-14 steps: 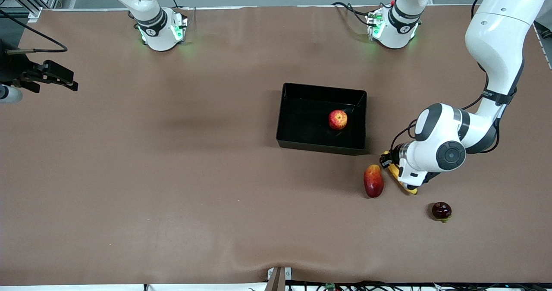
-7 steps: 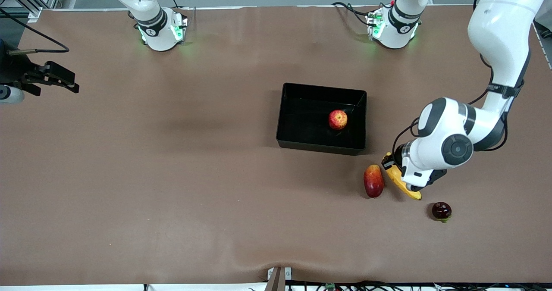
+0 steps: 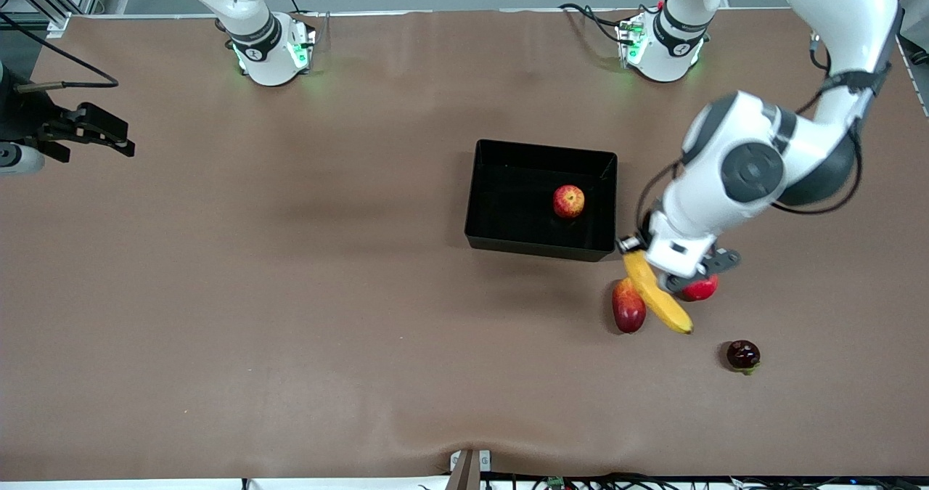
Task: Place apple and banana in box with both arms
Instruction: 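Carry the banana with the left gripper and lower it into the box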
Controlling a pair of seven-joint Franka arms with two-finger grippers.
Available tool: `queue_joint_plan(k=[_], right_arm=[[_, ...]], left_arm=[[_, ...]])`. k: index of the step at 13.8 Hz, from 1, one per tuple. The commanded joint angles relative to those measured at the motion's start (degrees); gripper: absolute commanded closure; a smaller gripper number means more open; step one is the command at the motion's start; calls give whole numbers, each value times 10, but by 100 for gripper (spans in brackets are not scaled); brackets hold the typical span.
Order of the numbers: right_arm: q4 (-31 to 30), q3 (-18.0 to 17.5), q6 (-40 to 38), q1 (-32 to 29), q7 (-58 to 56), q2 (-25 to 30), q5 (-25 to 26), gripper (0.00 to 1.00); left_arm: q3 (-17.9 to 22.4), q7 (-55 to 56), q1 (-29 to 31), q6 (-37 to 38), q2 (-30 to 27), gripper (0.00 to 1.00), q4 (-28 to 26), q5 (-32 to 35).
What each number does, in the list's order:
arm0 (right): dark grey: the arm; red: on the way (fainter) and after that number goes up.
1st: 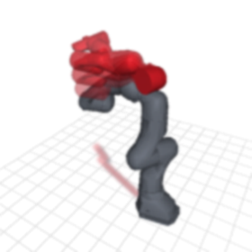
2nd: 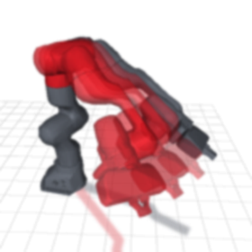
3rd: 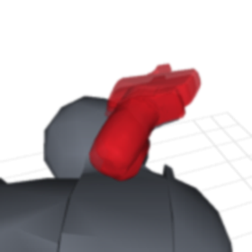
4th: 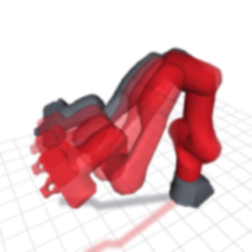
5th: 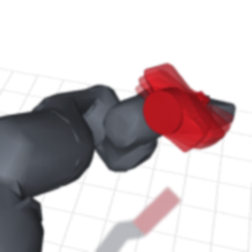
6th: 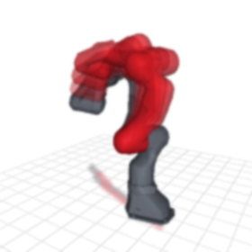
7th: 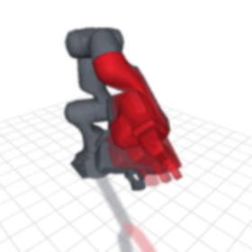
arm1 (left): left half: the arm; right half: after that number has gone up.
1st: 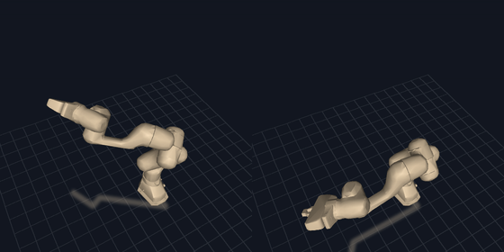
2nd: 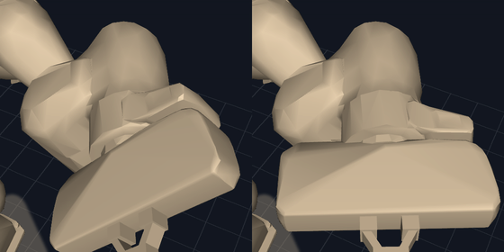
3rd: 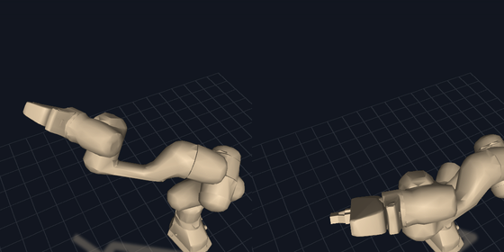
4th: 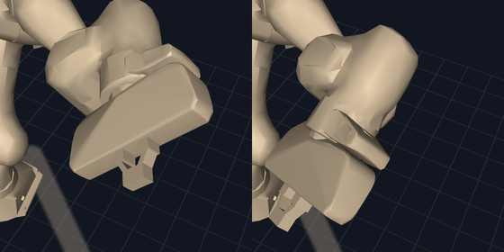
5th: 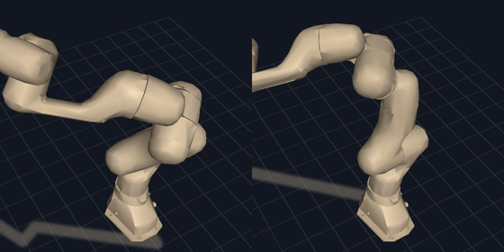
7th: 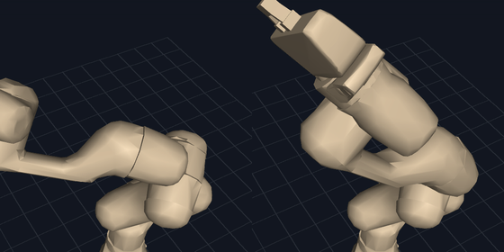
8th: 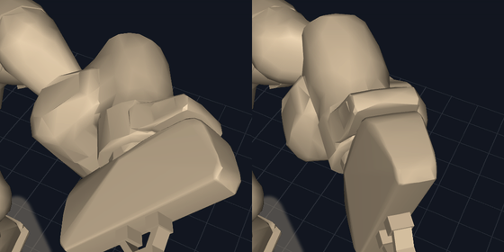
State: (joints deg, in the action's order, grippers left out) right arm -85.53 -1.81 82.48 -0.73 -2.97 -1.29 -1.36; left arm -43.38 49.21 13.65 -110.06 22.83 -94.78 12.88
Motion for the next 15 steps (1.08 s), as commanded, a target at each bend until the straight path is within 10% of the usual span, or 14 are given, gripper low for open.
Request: queue_joint_plan(k=[1, 10, 15], right_arm=[[3, -3, -2, -2, -1, 4, 1, 0], [5, -3, 2, -3, 1, 2, -3, 0], [9, -3, 3, -5, 1, 2, -3, 0]], left_arm=[[-52, 1, 6, 7, -22, 100, -5, 10], [-173, 43, -26, 24, -23, 100, -117, 13], [-202, 51, -28, -95, -22, 100, -217, 14]])
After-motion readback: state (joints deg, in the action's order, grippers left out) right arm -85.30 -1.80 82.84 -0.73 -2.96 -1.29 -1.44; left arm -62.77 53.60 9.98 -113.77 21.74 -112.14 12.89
